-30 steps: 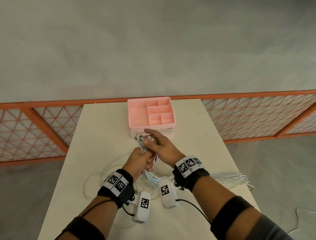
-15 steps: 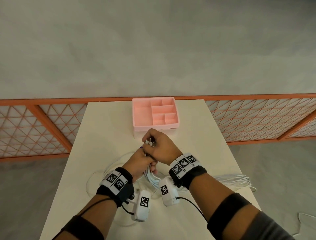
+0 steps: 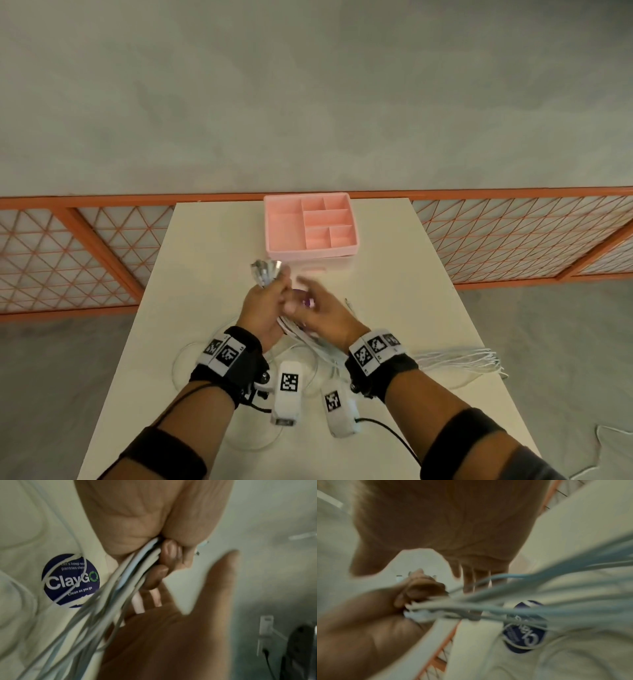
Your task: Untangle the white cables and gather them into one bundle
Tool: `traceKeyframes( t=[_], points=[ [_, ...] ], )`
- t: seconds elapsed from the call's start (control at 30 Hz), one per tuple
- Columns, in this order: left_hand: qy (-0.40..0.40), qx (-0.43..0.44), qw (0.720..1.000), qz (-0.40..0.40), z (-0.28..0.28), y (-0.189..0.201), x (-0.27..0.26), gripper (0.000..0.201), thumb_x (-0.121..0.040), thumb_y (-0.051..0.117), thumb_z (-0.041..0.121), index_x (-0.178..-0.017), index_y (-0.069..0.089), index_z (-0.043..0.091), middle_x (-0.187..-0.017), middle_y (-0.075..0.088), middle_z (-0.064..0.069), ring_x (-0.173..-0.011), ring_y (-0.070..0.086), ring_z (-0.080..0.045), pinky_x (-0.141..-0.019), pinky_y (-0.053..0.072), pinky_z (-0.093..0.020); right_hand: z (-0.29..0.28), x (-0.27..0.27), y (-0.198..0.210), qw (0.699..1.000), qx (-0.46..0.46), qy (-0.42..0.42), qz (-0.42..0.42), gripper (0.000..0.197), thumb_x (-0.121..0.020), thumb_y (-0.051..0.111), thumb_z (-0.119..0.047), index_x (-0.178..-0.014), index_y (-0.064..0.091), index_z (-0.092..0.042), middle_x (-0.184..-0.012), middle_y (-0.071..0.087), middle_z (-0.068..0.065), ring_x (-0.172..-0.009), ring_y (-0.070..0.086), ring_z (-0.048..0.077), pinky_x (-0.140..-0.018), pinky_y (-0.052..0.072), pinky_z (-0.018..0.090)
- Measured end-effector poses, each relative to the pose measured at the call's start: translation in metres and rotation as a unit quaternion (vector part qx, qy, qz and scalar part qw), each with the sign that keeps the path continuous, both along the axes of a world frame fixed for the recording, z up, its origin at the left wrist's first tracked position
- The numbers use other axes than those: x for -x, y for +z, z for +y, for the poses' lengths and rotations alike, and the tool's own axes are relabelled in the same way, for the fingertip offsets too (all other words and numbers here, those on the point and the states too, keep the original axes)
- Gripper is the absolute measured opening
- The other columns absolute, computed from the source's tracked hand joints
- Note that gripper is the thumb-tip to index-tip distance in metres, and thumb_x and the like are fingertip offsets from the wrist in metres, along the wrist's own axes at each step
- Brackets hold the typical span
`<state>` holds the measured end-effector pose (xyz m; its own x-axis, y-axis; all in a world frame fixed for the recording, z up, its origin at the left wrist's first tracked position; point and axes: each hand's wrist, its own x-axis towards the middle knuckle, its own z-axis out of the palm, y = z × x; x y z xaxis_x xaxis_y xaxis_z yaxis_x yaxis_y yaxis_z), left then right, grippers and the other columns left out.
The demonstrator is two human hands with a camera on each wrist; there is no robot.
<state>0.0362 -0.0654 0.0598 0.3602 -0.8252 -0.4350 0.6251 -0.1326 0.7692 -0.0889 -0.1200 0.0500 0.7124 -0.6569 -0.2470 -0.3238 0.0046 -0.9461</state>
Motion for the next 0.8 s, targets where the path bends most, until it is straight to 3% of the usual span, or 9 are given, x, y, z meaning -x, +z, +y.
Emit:
traceKeyframes(
  t=[0.07, 0.1, 0.17, 0.27, 0.4, 0.5, 0.57, 0.7, 0.8],
  points=[
    [0.038, -0.011, 0.998, 0.056, -0.001, -0.005, -0.010, 0.031, -0.094, 0.065, 0.033, -0.072, 0.053, 0.015, -0.050, 0.034, 0.005, -0.043, 0.036, -0.011, -0.050, 0.045, -0.029, 0.011, 0.005, -0.015, 0.989, 0.052, 0.108, 0.092, 0.029, -0.087, 0.066, -0.051, -0.091, 0.066, -0.022, -0.068, 0.062, -0.011, -0.063, 0.060, 0.009, -0.077, 0.055, 0.038],
    [0.042, -0.021, 0.996, 0.071, 0.001, -0.009, -0.013, 0.032, -0.092, 0.066, 0.033, -0.071, 0.053, 0.015, -0.051, 0.033, 0.004, -0.045, 0.037, -0.013, -0.053, 0.048, -0.031, 0.015, 0.006, -0.021, 0.985, 0.070, 0.121, 0.105, 0.030, -0.091, 0.063, -0.049, -0.073, 0.062, -0.024, -0.059, 0.059, -0.009, -0.055, 0.055, 0.008, -0.070, 0.051, 0.034],
    [0.033, -0.034, 0.996, 0.077, 0.004, -0.020, -0.013, 0.031, -0.092, 0.068, 0.029, -0.069, 0.053, 0.014, -0.054, 0.040, 0.001, -0.048, 0.045, -0.015, -0.064, 0.052, -0.036, 0.019, 0.008, -0.031, 0.988, 0.072, 0.094, 0.098, 0.042, -0.097, 0.055, -0.047, -0.062, 0.053, -0.023, -0.054, 0.053, -0.008, -0.045, 0.047, 0.001, -0.060, 0.043, 0.027],
    [0.003, -0.035, 0.997, 0.071, 0.013, -0.034, -0.004, 0.026, -0.093, 0.065, 0.024, -0.075, 0.057, 0.008, -0.066, 0.053, -0.008, -0.057, 0.056, -0.019, -0.072, 0.050, -0.038, 0.021, 0.012, -0.040, 0.993, 0.048, 0.066, 0.079, 0.048, -0.099, 0.050, -0.047, -0.061, 0.051, -0.019, -0.052, 0.050, -0.004, -0.039, 0.043, 0.001, -0.055, 0.038, 0.023],
    [0.017, -0.047, 0.992, 0.115, 0.019, -0.049, -0.004, 0.026, -0.102, 0.049, 0.031, -0.087, 0.055, 0.011, -0.065, 0.051, -0.002, -0.056, 0.050, -0.016, -0.061, 0.049, -0.033, 0.031, 0.012, -0.053, 0.980, 0.084, 0.128, 0.130, 0.038, -0.101, 0.048, -0.041, -0.071, 0.052, -0.018, -0.063, 0.050, -0.002, -0.054, 0.046, 0.009, -0.063, 0.039, 0.028],
    [0.001, -0.049, 0.993, 0.106, 0.021, -0.052, -0.006, 0.036, -0.095, 0.057, 0.048, -0.080, 0.057, 0.016, -0.060, 0.040, 0.003, -0.051, 0.040, -0.012, -0.059, 0.043, -0.030, 0.032, 0.009, -0.059, 0.972, 0.095, 0.151, 0.153, 0.034, -0.102, 0.047, -0.039, -0.077, 0.053, -0.018, -0.067, 0.051, -0.001, -0.064, 0.048, 0.016, -0.071, 0.042, 0.033],
    [-0.004, -0.040, 0.996, 0.081, 0.023, -0.051, -0.006, 0.034, -0.088, 0.066, 0.046, -0.079, 0.057, 0.015, -0.062, 0.036, 0.003, -0.051, 0.039, -0.012, -0.058, 0.045, -0.030, 0.028, 0.007, -0.060, 0.975, 0.069, 0.150, 0.147, 0.033, -0.101, 0.050, -0.039, -0.074, 0.054, -0.020, -0.066, 0.051, -0.003, -0.063, 0.048, 0.014, -0.072, 0.042, 0.032],
    [0.017, -0.031, 0.998, 0.052, 0.021, -0.050, -0.008, 0.029, -0.101, 0.053, 0.033, -0.079, 0.052, 0.013, -0.060, 0.033, 0.003, -0.049, 0.034, -0.011, -0.051, 0.042, -0.029, 0.019, 0.007, -0.055, 0.976, 0.037, 0.154, 0.147, 0.045, -0.090, 0.056, -0.060, -0.081, 0.062, -0.016, -0.072, 0.062, 0.002, -0.068, 0.056, 0.015, -0.074, 0.048, 0.035],
    [0.033, -0.051, 0.998, 0.016, 0.019, -0.052, -0.014, 0.033, -0.104, 0.049, 0.032, -0.076, 0.050, 0.013, -0.055, 0.032, 0.004, -0.044, 0.031, -0.011, -0.048, 0.038, -0.028, 0.005, 0.013, -0.053, 0.986, 0.035, 0.077, 0.143, 0.054, -0.092, 0.040, -0.069, -0.083, 0.065, -0.022, -0.084, 0.069, -0.001, -0.077, 0.061, 0.014, -0.084, 0.049, 0.036]
  ],
)
